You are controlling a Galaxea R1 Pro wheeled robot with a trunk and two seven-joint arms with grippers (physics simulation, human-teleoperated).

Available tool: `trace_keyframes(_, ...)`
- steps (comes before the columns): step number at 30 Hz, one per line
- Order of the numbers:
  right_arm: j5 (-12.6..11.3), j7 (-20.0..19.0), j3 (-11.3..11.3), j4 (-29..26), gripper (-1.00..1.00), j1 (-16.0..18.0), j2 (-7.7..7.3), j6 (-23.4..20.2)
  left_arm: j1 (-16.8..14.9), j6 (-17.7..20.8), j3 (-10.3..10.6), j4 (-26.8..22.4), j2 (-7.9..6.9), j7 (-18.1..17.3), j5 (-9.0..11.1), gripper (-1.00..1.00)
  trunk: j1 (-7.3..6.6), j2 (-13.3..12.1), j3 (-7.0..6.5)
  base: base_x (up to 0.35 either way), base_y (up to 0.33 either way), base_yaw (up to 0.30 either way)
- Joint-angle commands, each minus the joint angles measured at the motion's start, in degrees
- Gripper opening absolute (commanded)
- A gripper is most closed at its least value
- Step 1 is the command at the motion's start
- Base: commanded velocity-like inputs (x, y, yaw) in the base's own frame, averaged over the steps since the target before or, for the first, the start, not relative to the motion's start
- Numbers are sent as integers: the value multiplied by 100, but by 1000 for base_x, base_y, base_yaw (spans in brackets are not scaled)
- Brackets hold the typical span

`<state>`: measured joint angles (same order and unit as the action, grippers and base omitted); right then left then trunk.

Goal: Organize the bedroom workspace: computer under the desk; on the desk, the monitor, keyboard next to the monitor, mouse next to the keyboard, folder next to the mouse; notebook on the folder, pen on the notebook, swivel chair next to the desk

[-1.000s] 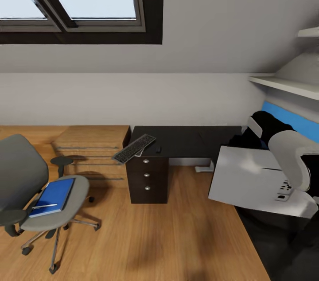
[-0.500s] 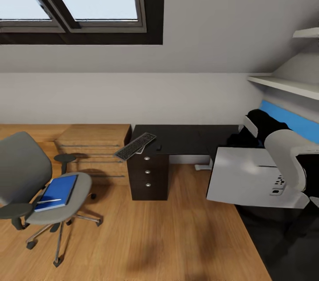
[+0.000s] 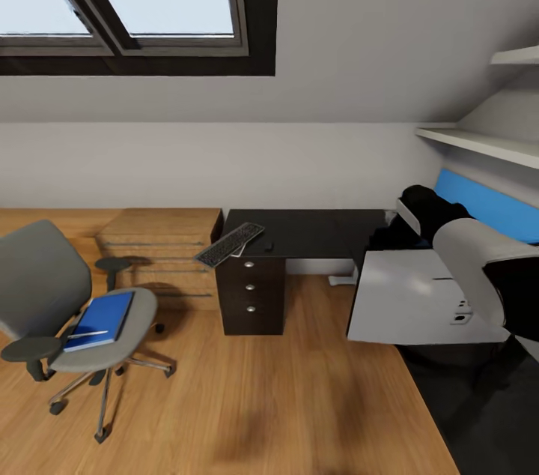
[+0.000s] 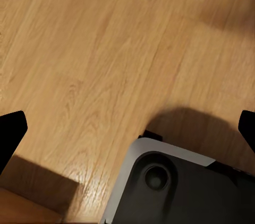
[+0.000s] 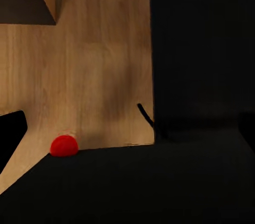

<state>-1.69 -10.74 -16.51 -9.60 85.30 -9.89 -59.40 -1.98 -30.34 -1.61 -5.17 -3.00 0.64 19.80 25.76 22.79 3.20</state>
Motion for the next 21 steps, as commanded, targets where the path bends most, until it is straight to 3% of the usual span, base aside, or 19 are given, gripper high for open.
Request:
trace_keyframes(1,-6,-45,-98,-7,100,4,-5,-20,-4,-16,-14,1,1,7,-11,100,2,12,14,-126,0,0)
trace_keyframes(7,-3,-198,-400,-14,100,4,-4,-19,-4,-16,-7,1,1,7,-11,100,2,12,14,-172,0,0)
trace_keyframes(21,-3,-218,-453,-161,100,4,12,-19,-4,2,-13,4,1,7,-11,100,2,12,14,-123,0,0)
